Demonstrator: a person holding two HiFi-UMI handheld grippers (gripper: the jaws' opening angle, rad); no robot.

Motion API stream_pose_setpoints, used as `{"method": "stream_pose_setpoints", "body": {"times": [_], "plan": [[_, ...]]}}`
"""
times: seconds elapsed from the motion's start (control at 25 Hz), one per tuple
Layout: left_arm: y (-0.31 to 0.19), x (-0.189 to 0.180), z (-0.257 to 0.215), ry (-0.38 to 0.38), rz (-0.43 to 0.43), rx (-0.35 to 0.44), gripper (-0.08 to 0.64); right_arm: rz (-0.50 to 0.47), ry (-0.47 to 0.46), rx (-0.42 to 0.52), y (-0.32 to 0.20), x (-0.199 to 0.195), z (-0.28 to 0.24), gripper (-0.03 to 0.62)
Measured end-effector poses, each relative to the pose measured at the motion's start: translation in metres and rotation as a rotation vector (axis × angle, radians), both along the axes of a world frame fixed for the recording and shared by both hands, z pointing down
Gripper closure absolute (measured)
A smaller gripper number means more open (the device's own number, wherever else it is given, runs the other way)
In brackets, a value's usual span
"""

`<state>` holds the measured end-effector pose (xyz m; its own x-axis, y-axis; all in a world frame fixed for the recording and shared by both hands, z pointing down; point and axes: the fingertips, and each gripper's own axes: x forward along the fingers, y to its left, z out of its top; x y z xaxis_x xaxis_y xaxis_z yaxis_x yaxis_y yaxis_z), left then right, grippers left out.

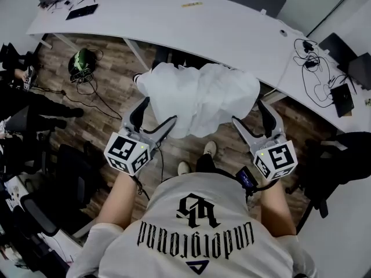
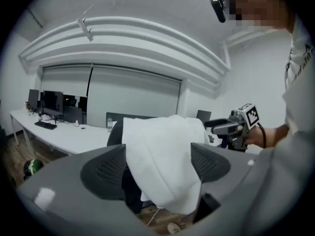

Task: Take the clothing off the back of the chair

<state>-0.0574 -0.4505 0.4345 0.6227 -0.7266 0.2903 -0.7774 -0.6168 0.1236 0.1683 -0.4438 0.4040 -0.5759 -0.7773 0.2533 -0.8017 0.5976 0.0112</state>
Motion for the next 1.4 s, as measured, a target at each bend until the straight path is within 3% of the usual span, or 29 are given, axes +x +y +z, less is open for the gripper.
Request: {"method": "stream_pose_setpoints", "body": {"times": [0.2, 0.4, 0.52, 0.64, 0.72, 0.8, 1.4], "plan": [[-0.016, -0.003, 0.019, 0.015, -0.027, -0.067, 0.089, 0.0, -0.008, -0.09, -0.016, 0.004, 0.037, 0.224], [-0.023, -0.001, 0.019, 0.007, -0.03, -0.049, 0.094, -0.048, -0.044, -0.099, -0.021, -0.005, 0.038, 0.233], [-0.02, 0.002, 0.016, 0.003, -0.017, -0.03, 0.171, -0.066, -0.028, -0.059, -0.019, -0.007, 0.029, 0.426], [-0.017, 0.005, 0.008, 0.001, -0.009, 0.008, 0.301, -0.082, -0.016, -0.027, -0.016, -0.012, 0.022, 0.536], [-0.013, 0.004, 0.001, 0.001, -0.011, 0.041, 0.401, -0.087, -0.005, -0.01, -0.012, -0.016, 0.02, 0.567], [-0.009, 0.003, -0.006, -0.005, -0.005, 0.073, 0.488, -0.084, 0.0, 0.003, -0.007, -0.018, 0.016, 0.571], [0.061, -0.017, -0.05, 0.007, 0.113, 0.201, 0.494, -0.021, 0.029, 0.118, 0.073, -0.051, -0.031, 0.572]]}}
